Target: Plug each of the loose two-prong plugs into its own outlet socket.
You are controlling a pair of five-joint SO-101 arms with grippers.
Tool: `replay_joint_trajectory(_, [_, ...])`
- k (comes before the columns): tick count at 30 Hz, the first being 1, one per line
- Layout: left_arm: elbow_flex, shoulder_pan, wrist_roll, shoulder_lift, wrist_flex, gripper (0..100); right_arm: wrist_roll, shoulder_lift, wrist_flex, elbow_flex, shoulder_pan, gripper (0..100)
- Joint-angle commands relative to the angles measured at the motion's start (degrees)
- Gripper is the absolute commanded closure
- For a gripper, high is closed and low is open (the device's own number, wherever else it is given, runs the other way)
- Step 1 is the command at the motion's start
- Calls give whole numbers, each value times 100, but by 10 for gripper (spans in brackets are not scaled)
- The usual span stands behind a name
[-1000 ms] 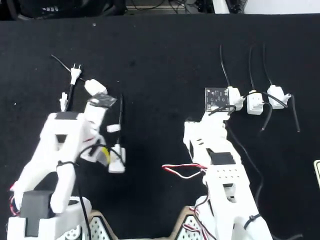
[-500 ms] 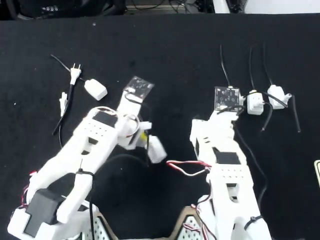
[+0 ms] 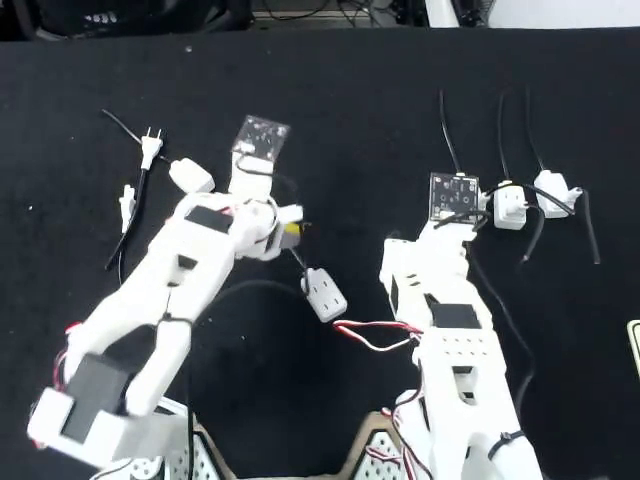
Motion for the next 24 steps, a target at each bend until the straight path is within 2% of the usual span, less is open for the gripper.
replay_joint_trajectory(1, [-813,-48,1037,809,-79,719,-44,-154,-123,-374,97,779])
replay_joint_trajectory(6, [-1042,-22,2435,1582,-35,719,-44,-154,-123,-374,97,779])
replay_joint_trajectory(10, [-1218,-127,3385,1837,730,718,-44,-154,-123,-382,97,779])
replay_joint_trajectory(13, [-1385,-330,3754,1846,1609,718,-44,-154,-123,-382,97,779])
replay_joint_trajectory(17, [-1684,-787,3745,1829,2699,718,-44,-154,-123,-382,97,779])
replay_joint_trajectory(24, [-1719,-1692,2189,1846,3895,719,-44,-154,-123,-382,97,779])
